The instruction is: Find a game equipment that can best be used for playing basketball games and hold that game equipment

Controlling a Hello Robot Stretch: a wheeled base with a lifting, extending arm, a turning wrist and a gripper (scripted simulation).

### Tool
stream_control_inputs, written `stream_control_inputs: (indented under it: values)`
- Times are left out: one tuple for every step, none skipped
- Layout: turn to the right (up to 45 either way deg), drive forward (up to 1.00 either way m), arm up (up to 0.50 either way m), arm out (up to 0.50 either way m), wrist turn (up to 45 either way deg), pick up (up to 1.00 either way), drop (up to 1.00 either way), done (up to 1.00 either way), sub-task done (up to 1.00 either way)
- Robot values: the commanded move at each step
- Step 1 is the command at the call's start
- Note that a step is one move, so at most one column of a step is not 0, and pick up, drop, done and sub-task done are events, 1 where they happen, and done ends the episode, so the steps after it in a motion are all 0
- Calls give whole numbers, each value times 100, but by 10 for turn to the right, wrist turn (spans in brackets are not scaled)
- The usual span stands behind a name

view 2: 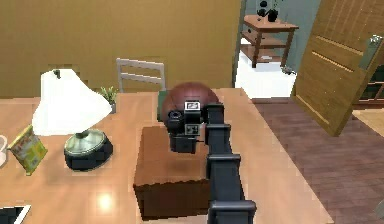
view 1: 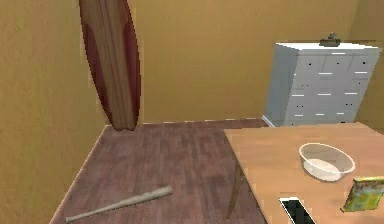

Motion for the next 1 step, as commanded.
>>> stream_control_inputs:
  values:
    - [0,0,0,0,0,0,0,100,0]
